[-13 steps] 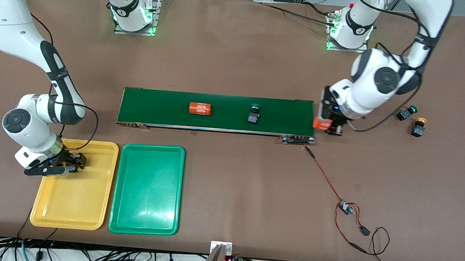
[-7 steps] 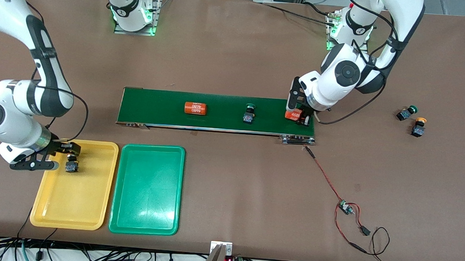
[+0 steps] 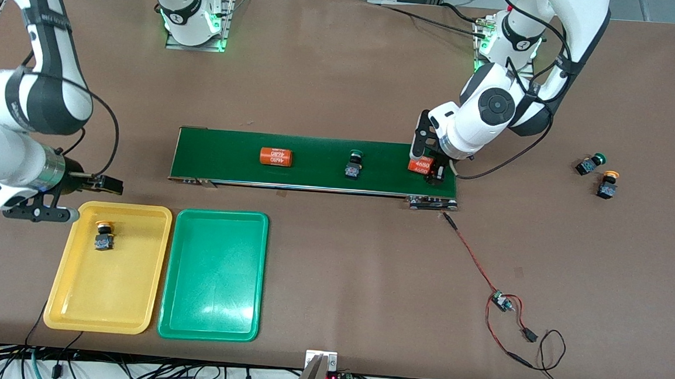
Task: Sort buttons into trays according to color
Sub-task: 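Place the cylinder on the belt while the right gripper withdraws, then reach the right gripper to the belt while the left gripper grasps a button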
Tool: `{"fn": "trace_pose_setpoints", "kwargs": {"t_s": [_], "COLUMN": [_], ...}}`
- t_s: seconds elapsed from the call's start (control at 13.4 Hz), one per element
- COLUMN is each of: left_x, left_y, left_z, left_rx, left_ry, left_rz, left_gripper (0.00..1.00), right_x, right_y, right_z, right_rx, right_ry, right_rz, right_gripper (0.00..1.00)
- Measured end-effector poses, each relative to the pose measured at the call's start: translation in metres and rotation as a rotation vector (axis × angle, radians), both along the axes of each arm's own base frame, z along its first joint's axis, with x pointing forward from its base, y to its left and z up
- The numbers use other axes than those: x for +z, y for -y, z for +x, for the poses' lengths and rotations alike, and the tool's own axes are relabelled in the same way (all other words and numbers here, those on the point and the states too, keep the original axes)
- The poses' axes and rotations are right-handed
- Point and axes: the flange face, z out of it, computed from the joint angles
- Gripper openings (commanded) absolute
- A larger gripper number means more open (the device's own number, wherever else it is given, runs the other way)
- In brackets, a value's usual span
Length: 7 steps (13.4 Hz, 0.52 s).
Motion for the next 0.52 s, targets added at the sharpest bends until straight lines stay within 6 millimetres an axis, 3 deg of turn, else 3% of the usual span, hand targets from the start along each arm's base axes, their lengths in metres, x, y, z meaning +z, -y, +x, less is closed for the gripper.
{"fn": "trace_pose_setpoints", "kwargs": {"t_s": [0.15,0.22,0.37,0.52], "left_x": [0.019,0.031,0.052,0.058], "left_y": [-0.011,-0.032,-0.112,-0.192], "left_z": [0.012,0.024,0.054,0.070], "left_rx": [0.032,0.079,0.205,0.277], "left_ry": [0.037,0.059,0.076,0.077], "left_rz": [-0.005,-0.005,0.012,0.041], "left_gripper": [1.00,1.00,1.00,1.00], "right_x": [0.021,0.026,0.028,0.025], "right_y": [-0.038,-0.051,-0.068,-0.080], "right_z": [-0.011,-0.017,-0.026,-0.032], "right_rx": [-0.037,-0.046,-0.076,-0.108], "right_ry": [-0.015,-0.027,-0.073,-0.104], "right_rz": [-0.022,-0.031,-0.048,-0.053], "right_gripper": [1.00,1.00,1.00,1.00]}}
